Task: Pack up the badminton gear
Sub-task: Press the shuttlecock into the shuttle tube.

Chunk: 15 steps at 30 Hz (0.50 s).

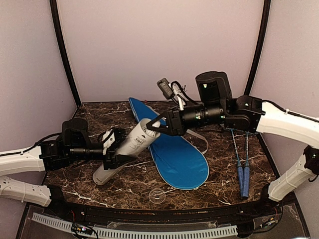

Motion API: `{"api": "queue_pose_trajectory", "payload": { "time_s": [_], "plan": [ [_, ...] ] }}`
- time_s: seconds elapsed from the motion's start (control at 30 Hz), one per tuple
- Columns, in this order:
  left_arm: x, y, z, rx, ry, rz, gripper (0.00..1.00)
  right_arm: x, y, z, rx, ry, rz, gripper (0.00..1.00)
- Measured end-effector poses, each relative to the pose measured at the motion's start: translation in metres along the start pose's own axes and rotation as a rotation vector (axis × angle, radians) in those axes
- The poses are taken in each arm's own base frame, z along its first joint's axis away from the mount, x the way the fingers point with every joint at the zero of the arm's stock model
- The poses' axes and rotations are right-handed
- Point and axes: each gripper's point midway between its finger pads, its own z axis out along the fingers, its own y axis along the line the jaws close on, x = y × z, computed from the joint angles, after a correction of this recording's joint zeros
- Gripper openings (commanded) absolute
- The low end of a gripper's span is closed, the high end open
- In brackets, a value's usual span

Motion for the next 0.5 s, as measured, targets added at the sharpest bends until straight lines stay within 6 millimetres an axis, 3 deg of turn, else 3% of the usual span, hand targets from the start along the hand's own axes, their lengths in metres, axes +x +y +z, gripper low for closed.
{"api": "queue_pose_trajectory", "payload": {
  "time_s": [0.1,0.23,0.33,0.5],
  "plan": [
    [0.0007,-0.0002,0.0000,0.001,0.003,-0.001,0.54,0.0006,0.0024,0.0072,-0.009,0.001,-0.006,0.17],
    [0.0009,0.0000,0.0000,-0.001,0.004,-0.001,0.54,-0.0037,0.0045,0.0118,-0.012,-0.001,-0.018,0.35],
    [0.0009,0.0007,0.0000,-0.005,0.004,-0.003,0.54,-0.0014,0.0034,0.0116,-0.003,0.009,-0.020,0.49],
    [0.0017,0.0035,-0.0007,-0.022,0.009,-0.012,0.54,-0.0054,0.0056,0.0022,0.005,-0.004,-0.022,0.64]
  ]
}}
